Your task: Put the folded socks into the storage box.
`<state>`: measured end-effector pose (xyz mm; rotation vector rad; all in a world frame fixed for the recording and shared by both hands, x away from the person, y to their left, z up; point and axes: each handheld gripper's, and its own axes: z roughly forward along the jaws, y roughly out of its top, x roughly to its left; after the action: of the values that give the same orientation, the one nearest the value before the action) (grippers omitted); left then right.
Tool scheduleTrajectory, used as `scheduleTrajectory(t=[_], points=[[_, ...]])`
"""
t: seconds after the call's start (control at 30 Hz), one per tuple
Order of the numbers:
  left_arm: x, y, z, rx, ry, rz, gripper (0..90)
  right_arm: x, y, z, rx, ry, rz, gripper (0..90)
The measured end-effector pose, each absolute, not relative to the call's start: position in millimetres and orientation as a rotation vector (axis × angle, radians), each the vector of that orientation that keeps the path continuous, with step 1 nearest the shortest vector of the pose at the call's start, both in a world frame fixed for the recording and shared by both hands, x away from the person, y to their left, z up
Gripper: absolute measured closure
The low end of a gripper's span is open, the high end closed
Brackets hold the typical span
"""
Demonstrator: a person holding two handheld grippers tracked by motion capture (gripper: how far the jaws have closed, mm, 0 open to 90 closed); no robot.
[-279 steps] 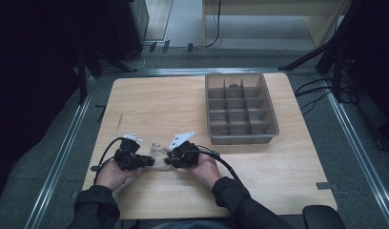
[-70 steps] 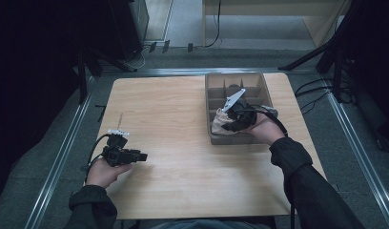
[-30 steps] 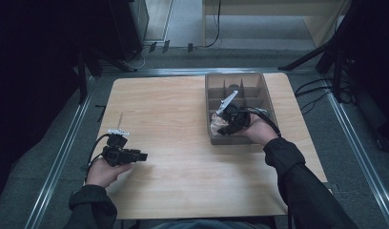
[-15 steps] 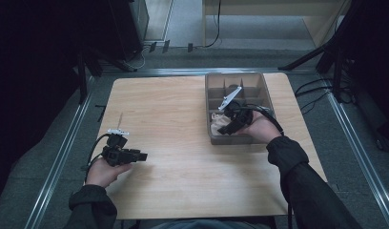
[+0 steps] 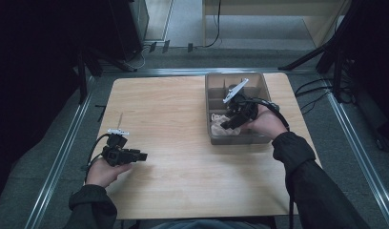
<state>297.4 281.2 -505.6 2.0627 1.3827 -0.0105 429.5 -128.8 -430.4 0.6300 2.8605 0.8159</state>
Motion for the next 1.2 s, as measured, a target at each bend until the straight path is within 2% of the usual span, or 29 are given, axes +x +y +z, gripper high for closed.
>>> scheduleTrajectory(t=[0.07,0.17,0.2,0.23,0.27,0.33,0.37,0.43,0.67,1.2], points=[[297,281,-505,2.06,1.383,-0.008,52.3,430,-129,-429,0.633,2.861,0.819,43.9],[297,282,-505,2.05,1.378,-0.018,52.3,430,-131,-424,0.622,2.827,0.822,53.3],[297,283,-505,2.043,1.379,-0.016,52.3,430,-131,-424,0.622,2.827,0.822,53.3],[298,283,-505,2.039,1.381,-0.017,52.4,428,-130,-423,0.592,2.808,0.817,62.4],[298,283,-505,2.04,1.382,-0.016,52.4,427,-129,-423,0.586,2.795,0.808,66.9],[298,283,-505,2.041,1.382,-0.017,52.5,426,-129,-424,0.575,2.786,0.801,70.4],[298,283,-505,2.044,1.379,-0.016,52.5,425,-127,-427,0.567,2.771,0.781,76.5],[298,282,-505,2.046,1.38,-0.016,52.6,425,-124,-433,0.573,2.774,0.761,79.5],[298,282,-506,2.055,1.378,-0.019,52.6,424,-117,-453,0.581,2.818,0.719,82.1],[298,282,-506,2.056,1.378,-0.019,52.6,425,-104,-471,0.564,2.884,0.679,83.7]])
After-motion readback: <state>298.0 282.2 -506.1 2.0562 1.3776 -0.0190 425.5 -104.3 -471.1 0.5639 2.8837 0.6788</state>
